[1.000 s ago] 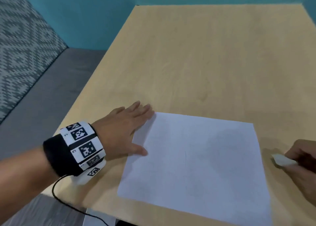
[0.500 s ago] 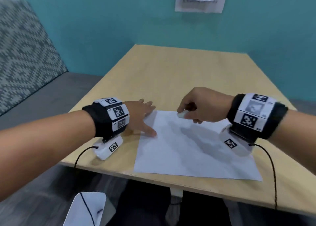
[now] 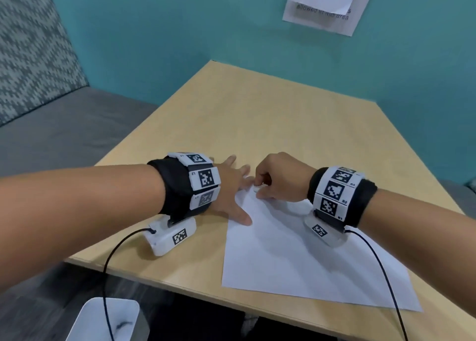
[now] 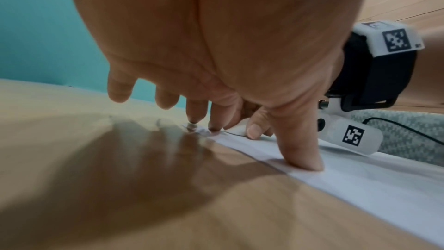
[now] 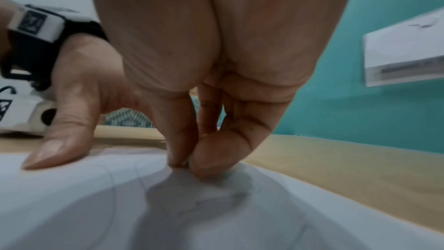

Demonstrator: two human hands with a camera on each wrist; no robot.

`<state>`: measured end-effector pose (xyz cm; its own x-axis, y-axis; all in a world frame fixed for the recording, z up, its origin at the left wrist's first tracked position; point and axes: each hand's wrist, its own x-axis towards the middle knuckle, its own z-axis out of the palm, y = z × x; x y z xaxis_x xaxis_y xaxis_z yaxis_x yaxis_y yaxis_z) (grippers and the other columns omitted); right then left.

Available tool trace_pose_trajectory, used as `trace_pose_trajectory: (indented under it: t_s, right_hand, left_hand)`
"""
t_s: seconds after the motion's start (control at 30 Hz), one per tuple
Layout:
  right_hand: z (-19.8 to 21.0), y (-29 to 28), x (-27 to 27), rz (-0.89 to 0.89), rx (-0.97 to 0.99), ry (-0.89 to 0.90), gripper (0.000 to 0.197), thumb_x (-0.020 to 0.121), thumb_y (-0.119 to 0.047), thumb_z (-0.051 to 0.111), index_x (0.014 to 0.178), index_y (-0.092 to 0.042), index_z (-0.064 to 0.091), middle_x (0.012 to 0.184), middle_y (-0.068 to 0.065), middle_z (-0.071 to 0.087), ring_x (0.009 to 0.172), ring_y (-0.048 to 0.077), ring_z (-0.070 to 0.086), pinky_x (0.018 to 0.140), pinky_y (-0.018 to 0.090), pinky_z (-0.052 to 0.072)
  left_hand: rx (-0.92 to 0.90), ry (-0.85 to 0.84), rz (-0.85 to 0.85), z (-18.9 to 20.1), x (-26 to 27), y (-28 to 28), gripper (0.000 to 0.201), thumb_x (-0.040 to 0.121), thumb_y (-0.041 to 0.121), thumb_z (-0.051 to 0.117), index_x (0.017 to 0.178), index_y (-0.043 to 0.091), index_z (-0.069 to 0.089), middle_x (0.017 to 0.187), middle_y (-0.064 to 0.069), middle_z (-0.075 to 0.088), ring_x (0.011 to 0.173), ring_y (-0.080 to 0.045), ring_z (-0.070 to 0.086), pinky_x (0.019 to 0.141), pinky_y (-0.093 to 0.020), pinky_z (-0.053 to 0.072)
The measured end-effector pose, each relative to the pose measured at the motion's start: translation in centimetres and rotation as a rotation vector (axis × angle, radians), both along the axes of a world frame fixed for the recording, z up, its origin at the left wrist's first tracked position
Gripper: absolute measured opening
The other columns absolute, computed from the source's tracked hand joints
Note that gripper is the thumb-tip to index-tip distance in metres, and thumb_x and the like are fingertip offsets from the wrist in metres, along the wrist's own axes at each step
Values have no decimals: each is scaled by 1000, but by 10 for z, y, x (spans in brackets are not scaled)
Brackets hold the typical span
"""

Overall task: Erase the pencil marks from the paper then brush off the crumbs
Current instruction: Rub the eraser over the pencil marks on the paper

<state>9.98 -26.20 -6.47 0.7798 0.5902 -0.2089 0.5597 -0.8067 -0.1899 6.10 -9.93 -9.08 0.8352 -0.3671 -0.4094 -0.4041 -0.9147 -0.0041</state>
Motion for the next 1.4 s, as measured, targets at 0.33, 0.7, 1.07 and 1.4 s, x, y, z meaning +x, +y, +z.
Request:
trace_pose_trajectory:
  t_s: [0.33,0.7,1.07,1.4]
  right_hand:
    - [5,-6,7,96,-12,39,11,79,-23,72,87,-15,75,77,-1,70,70,16,61,69,29,52]
    - [5,1,3,100,-46,18,9,82,-22,68,84,-14,71,74,-6,66,66,11,58,66,30,50]
    - [4,2,-14,207,-38,55,11,84,-19,65,90,-14,73,76,-5,65,65,8,54,62,19,44]
    - [-1,1,-15,259,-60,66,12,85,-15,59,73,-19,57,61,-14,51,57,5,47,62,26,44]
  left_hand:
    - [42,-29,21,-5,-4,2,102,80,83,44,157,39,-6,166,5,-12,151,-31,-18,115,-67,5]
    - [34,-18,24,-3,-5,2,99,81,82,45,156,42,-6,166,3,-14,150,-34,-20,114,-68,2]
    - [14,-14,29,-2,-6,2,94,79,80,49,156,42,10,166,2,-15,149,-35,-22,114,-69,3]
    - [26,20,15,2,-6,2,95,81,80,47,155,45,-1,164,3,-22,148,-31,-28,116,-67,0]
